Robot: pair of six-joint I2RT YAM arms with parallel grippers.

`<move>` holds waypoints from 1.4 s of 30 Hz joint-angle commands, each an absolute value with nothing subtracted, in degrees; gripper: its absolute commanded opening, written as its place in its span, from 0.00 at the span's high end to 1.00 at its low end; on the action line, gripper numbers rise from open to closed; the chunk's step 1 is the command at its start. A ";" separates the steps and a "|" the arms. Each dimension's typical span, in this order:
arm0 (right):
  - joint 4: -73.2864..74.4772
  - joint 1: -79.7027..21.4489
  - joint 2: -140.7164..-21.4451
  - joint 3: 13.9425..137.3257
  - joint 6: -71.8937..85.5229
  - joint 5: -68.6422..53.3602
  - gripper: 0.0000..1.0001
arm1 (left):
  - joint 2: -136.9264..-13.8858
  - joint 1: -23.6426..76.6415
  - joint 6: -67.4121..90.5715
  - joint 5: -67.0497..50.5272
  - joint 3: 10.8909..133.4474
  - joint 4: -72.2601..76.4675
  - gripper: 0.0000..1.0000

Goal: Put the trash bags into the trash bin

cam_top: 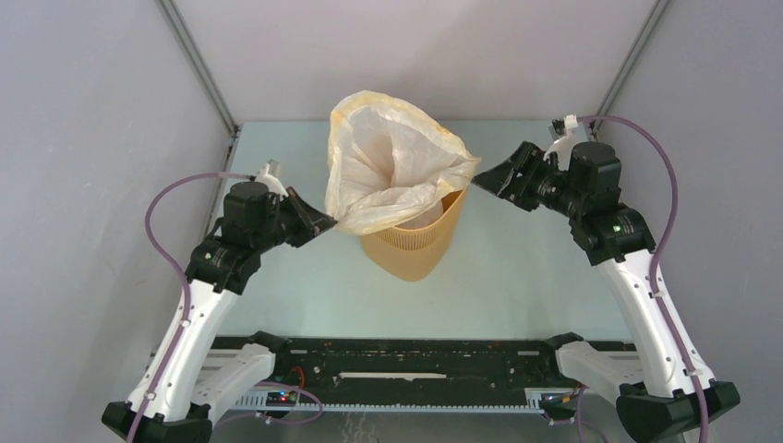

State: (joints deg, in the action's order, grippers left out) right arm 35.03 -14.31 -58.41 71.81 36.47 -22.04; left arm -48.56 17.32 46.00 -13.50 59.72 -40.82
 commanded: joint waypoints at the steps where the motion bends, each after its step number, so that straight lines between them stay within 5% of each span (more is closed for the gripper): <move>1: 25.18 -14.02 -58.87 72.25 45.99 -29.58 0.26 | -48.71 16.84 44.65 -15.86 58.54 -38.27 1.00; 12: 19.29 -15.11 -62.44 68.89 54.28 -27.44 0.25 | -48.99 16.80 44.47 -16.53 59.81 -37.39 1.00; 19: 22.71 -15.73 -62.19 68.66 52.17 -22.73 0.85 | -48.95 16.88 44.43 -16.97 59.64 -37.11 1.00; 23: 26.38 -14.66 -59.64 68.69 46.95 -20.67 1.00 | -48.82 16.79 43.62 -15.54 59.94 -37.42 1.00; 35: 34.98 -11.17 -59.42 66.57 32.39 -19.50 1.00 | -50.28 16.58 38.76 -5.32 58.66 -40.28 1.00; 42: 36.44 -8.73 -54.14 66.80 34.52 -25.45 1.00 | -47.44 15.91 40.77 -9.49 65.29 -44.30 1.00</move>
State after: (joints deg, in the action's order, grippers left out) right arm 35.77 -10.41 -59.18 66.63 35.44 -23.59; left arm -50.46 17.10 41.58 -9.67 59.92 -41.52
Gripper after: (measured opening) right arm 0.006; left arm 0.005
